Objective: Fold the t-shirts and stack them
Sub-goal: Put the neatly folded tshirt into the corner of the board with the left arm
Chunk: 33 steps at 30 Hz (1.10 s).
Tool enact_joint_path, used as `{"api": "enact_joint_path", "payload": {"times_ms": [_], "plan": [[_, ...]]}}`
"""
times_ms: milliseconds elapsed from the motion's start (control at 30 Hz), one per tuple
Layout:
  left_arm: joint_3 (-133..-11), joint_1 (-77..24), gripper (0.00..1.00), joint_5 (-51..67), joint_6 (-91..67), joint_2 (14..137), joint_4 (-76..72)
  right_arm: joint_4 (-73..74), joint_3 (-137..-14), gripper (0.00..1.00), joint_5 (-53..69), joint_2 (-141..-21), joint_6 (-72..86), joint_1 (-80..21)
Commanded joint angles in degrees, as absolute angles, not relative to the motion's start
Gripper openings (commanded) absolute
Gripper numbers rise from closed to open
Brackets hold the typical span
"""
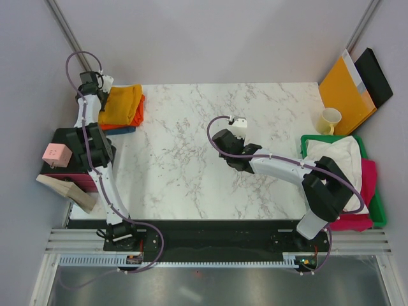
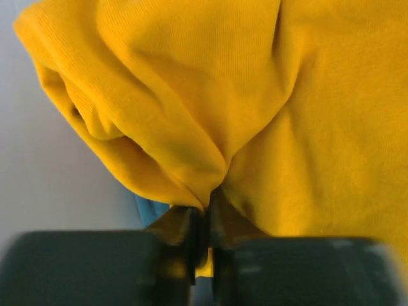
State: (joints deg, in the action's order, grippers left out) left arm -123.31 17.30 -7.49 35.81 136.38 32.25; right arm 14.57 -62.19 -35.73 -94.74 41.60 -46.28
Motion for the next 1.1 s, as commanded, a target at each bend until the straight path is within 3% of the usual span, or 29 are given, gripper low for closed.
{"api": "enact_joint_path", "payload": {"times_ms": [0,33,100,133,367,600,833,1067], "plan": [[-122.7,17.9,0.35,-10.6,35.4,136.1,31.4,13.9,-64.1,0.46,-35.8,-94.5,42.5,-46.5],[-122.3,18.0,0.62,-9.9,34.4,135.4,31.3,13.9,-64.3,0.46,-35.7,-94.7,42.4,-46.5],[-121.8,18.3,0.93,-7.0,32.9,133.4,31.1,13.9,-64.8,0.46,-35.6,-94.9,42.1,-46.5],[-121.7,18.3,0.99,-6.0,31.3,132.7,31.1,13.9,-65.0,0.47,-35.5,-95.1,42.1,-46.6],[-118.1,18.4,1.00,6.7,21.7,123.2,30.2,13.9,-66.3,0.46,-34.8,-96.4,41.9,-46.6],[-112.8,16.8,1.00,28.2,12.3,117.0,29.7,14.3,-68.6,0.46,-33.8,-98.3,41.8,-47.3],[-105.1,12.5,1.00,27.1,14.1,115.4,32.2,17.4,-71.6,0.45,-35.0,-98.4,41.5,-48.3],[-85.8,3.1,1.00,18.1,16.6,96.8,27.8,20.2,-71.1,0.46,-37.2,-96.3,40.6,-48.4]]}}
